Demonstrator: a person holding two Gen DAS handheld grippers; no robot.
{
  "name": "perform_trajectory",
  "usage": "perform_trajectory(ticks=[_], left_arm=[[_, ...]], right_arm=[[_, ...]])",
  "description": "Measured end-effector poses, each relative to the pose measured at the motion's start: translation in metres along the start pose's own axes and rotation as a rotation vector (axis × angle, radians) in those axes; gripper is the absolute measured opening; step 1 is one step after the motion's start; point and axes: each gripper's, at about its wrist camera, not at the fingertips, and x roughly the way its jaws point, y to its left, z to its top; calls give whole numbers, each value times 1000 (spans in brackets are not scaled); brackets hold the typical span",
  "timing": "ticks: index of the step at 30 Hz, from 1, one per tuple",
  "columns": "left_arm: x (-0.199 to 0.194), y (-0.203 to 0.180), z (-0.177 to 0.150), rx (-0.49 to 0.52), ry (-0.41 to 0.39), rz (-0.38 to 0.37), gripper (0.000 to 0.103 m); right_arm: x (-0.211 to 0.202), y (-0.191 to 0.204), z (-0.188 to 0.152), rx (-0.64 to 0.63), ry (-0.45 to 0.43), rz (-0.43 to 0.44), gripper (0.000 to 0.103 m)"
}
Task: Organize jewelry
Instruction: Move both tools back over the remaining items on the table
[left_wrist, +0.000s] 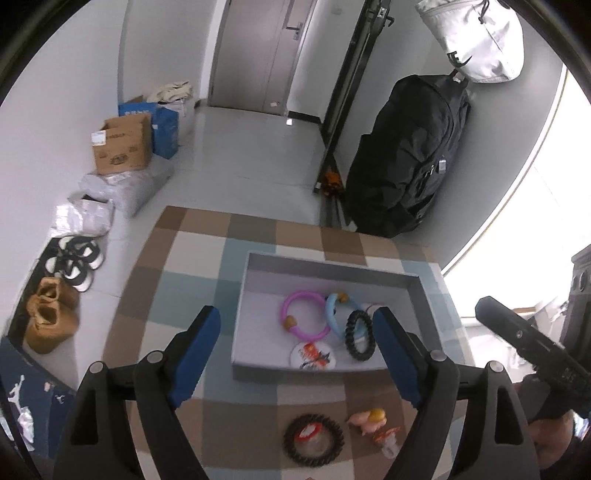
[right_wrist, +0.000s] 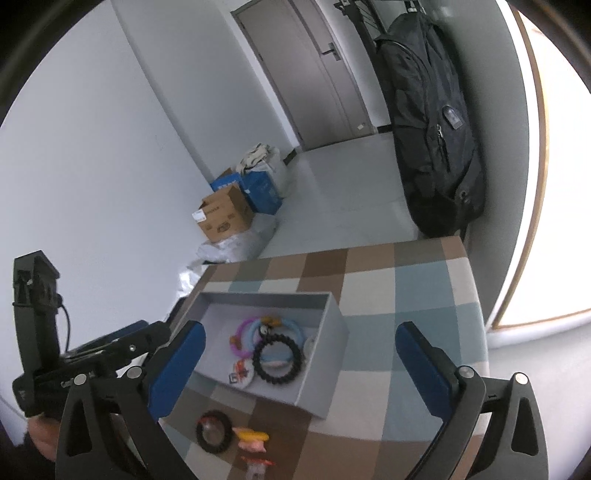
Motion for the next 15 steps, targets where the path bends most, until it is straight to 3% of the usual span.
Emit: perform_trajectory(ticks=[7, 15], left_arm=[[-9, 7, -15, 1, 13, 42, 82], [-15, 13, -41, -23, 42, 66, 82]], right_arm=[[2, 0, -15, -4, 65, -53, 103], [-3, 4, -34, -17, 119, -55, 103]])
